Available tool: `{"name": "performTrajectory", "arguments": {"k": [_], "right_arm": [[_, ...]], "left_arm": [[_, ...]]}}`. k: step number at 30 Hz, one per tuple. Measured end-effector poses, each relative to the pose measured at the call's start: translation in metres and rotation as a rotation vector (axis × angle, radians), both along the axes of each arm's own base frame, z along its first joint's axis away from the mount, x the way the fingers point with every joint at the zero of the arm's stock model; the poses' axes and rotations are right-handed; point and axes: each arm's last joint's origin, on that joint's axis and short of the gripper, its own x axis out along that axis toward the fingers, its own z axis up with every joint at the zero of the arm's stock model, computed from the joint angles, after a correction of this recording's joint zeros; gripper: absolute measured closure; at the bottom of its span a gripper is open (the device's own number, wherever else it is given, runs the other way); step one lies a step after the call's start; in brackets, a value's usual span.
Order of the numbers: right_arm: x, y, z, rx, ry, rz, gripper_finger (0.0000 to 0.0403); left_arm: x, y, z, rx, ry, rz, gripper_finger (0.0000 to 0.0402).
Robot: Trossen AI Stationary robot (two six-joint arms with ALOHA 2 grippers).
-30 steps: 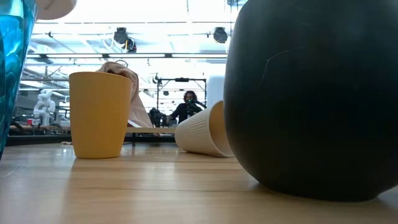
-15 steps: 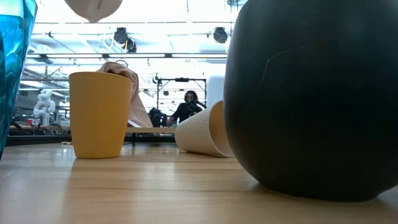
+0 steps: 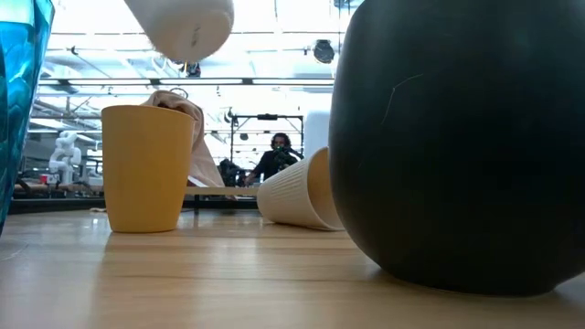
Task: Stack small to large cups/mugs on shelf
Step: Put the white mug on the shelf
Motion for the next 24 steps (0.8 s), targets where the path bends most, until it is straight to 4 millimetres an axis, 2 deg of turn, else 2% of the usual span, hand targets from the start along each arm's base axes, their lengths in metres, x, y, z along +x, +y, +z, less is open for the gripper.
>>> {"name": "performTrajectory", "arguments": {"k": [9, 18, 24], "right_arm": [[0.011, -0.003, -0.007, -0.010, 0.038, -0.034, 0.0298], [0.019, -0.014, -0.005, -0.039, 0.015, -0.093, 0.0298], [0.029, -0.014, 0.011, -0.002, -0.003, 0.061, 0.0286]], "left_arm": [[0.042, 0.016, 0.028, 0.012, -0.012, -0.109, 0.0399], [0.089, 0.018, 0.030, 0.034, 0.082, -0.181, 0.0399], [0.105, 0.011, 0.037, 0.050, 0.051, -0.293, 0.0399]]}}
